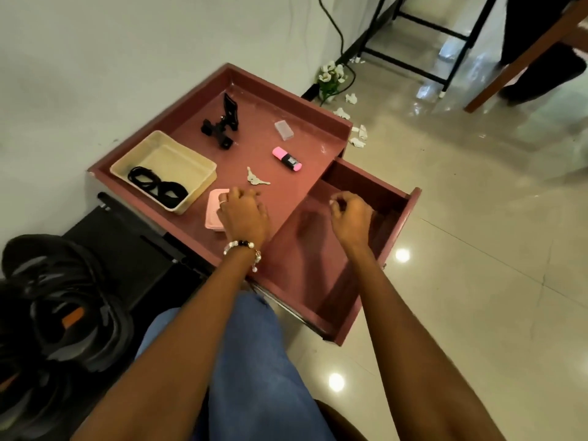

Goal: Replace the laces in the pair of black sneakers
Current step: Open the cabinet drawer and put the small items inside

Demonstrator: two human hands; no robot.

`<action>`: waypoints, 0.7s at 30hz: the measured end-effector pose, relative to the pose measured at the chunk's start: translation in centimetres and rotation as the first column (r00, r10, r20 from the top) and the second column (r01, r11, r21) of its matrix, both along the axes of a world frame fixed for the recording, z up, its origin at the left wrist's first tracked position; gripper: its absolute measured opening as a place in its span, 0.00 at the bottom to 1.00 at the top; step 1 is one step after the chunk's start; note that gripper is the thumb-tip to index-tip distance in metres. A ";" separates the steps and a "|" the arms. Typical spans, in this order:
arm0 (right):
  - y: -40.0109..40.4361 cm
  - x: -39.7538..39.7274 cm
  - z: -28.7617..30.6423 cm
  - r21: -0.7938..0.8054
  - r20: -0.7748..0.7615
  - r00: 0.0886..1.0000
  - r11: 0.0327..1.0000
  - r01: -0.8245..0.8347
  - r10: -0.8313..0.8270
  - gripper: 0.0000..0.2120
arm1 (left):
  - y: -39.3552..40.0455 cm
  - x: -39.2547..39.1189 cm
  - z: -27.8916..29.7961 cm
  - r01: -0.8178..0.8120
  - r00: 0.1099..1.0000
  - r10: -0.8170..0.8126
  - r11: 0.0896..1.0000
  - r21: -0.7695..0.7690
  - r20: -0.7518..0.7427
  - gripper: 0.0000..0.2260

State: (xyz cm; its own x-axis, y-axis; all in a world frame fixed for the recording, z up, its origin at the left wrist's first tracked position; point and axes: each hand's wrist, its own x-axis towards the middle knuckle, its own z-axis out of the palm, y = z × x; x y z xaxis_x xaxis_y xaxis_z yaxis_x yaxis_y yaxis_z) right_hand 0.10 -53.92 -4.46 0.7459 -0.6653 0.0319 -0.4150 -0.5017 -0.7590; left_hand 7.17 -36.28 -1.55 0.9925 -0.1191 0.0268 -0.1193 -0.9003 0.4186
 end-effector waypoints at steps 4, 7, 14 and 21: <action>1.8 6.3 -0.2 -0.062 -0.052 0.990 0.989 -0.136 0.133 0.10 | 2.6 2.0 -0.5 -0.122 0.992 0.124 0.990 0.068 -0.029 0.22; 2.6 10.1 -0.4 -0.136 -0.110 0.977 0.971 -0.196 0.182 0.17 | 3.0 2.7 -1.1 -0.135 0.984 0.147 0.984 0.115 -0.103 0.30; 3.1 15.5 -2.1 -0.231 -0.258 0.945 0.937 -0.262 0.200 0.15 | 3.2 3.6 -2.2 -0.162 0.972 0.178 0.981 0.110 -0.155 0.30; 3.8 11.7 -0.6 -0.024 -0.104 0.995 1.000 0.005 -0.007 0.16 | 2.0 3.9 -1.1 -0.031 0.992 0.028 0.999 -0.018 -0.123 0.33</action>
